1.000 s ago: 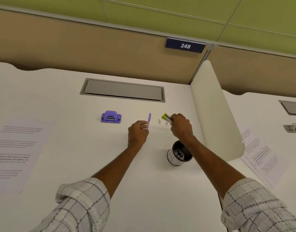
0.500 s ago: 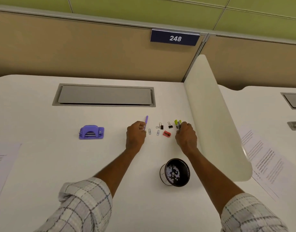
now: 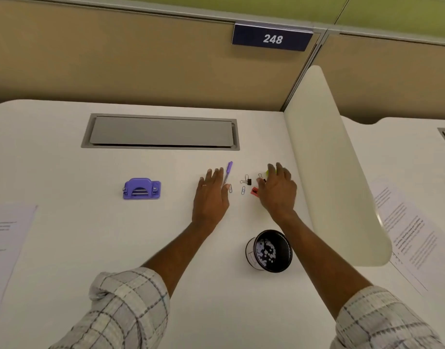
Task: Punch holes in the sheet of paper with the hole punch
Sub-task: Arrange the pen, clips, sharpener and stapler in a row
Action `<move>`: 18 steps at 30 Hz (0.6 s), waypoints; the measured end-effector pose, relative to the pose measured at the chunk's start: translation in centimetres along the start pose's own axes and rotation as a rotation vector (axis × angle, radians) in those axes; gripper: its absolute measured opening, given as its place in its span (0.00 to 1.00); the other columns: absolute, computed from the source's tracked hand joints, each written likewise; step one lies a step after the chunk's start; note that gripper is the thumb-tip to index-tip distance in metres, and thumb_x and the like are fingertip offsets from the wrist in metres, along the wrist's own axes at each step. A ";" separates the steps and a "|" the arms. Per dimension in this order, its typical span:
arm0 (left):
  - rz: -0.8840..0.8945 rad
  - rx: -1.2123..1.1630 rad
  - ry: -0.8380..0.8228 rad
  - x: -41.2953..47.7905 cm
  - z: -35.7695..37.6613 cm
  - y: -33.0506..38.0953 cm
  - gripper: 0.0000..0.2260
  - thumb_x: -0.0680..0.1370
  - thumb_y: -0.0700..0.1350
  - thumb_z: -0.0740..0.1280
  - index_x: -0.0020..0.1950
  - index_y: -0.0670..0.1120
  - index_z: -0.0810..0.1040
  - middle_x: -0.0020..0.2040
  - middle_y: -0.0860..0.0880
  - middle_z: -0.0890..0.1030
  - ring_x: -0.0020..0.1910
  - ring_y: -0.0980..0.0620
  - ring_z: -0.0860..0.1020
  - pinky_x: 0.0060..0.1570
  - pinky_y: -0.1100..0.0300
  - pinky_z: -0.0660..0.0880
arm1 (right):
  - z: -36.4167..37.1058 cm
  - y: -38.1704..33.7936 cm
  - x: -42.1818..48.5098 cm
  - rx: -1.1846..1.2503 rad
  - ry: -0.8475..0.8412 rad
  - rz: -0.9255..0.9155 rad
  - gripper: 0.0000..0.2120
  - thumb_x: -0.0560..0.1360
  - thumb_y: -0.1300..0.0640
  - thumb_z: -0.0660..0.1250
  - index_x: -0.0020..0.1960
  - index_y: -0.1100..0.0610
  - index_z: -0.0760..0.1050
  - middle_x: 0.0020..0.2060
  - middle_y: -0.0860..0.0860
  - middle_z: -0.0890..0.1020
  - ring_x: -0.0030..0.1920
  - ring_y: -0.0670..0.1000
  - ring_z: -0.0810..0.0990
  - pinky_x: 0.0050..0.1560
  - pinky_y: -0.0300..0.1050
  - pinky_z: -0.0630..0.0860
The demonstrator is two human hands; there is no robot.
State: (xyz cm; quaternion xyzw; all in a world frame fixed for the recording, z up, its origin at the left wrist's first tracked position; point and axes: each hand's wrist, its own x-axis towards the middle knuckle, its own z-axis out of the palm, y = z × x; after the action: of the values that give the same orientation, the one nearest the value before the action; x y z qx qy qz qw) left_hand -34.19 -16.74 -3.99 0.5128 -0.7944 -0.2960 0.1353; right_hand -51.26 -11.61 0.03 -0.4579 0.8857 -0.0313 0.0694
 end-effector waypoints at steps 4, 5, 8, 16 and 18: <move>0.038 0.279 -0.102 -1.5 -1.3 -1.5 0.28 0.87 0.56 0.46 0.84 0.46 0.46 0.85 0.47 0.47 0.85 0.47 0.44 0.82 0.49 0.41 | -0.4 -2.8 -1.0 0.161 -0.118 -0.146 0.31 0.84 0.45 0.56 0.80 0.61 0.55 0.80 0.59 0.57 0.80 0.61 0.53 0.79 0.59 0.54; 0.043 0.304 -0.114 -1.9 -1.7 -1.9 0.28 0.87 0.56 0.45 0.84 0.46 0.44 0.85 0.46 0.45 0.85 0.47 0.43 0.82 0.49 0.40 | -0.5 -3.6 -1.4 0.218 -0.147 -0.171 0.32 0.84 0.45 0.55 0.80 0.61 0.52 0.80 0.59 0.55 0.81 0.61 0.51 0.80 0.57 0.51; 0.033 0.331 -0.121 -3.3 -3.4 -3.1 0.29 0.86 0.57 0.43 0.84 0.47 0.41 0.85 0.47 0.42 0.84 0.48 0.40 0.82 0.49 0.37 | -0.7 -5.8 -2.8 0.264 -0.221 -0.236 0.34 0.84 0.43 0.53 0.82 0.60 0.46 0.81 0.58 0.50 0.81 0.59 0.46 0.81 0.57 0.48; -0.055 0.379 -0.038 -9.3 -8.0 -7.7 0.31 0.85 0.60 0.43 0.84 0.48 0.42 0.85 0.48 0.44 0.85 0.47 0.43 0.82 0.48 0.41 | 0.0 -11.5 -9.7 0.157 -0.216 -0.361 0.34 0.84 0.40 0.49 0.82 0.57 0.46 0.82 0.56 0.48 0.81 0.59 0.45 0.80 0.61 0.51; -0.068 0.364 0.001 -11.2 -9.1 -9.4 0.30 0.85 0.59 0.45 0.84 0.47 0.44 0.85 0.47 0.47 0.85 0.47 0.45 0.82 0.49 0.42 | 0.6 -12.9 -11.7 0.134 -0.195 -0.393 0.33 0.84 0.40 0.48 0.82 0.57 0.46 0.82 0.55 0.48 0.81 0.59 0.45 0.79 0.60 0.50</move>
State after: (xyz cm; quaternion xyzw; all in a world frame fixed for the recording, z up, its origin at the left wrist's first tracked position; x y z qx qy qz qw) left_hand -17.69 -12.54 -1.56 0.5557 -0.8170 -0.1513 0.0307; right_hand -34.04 -9.56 2.05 -0.6170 0.7644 -0.0585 0.1778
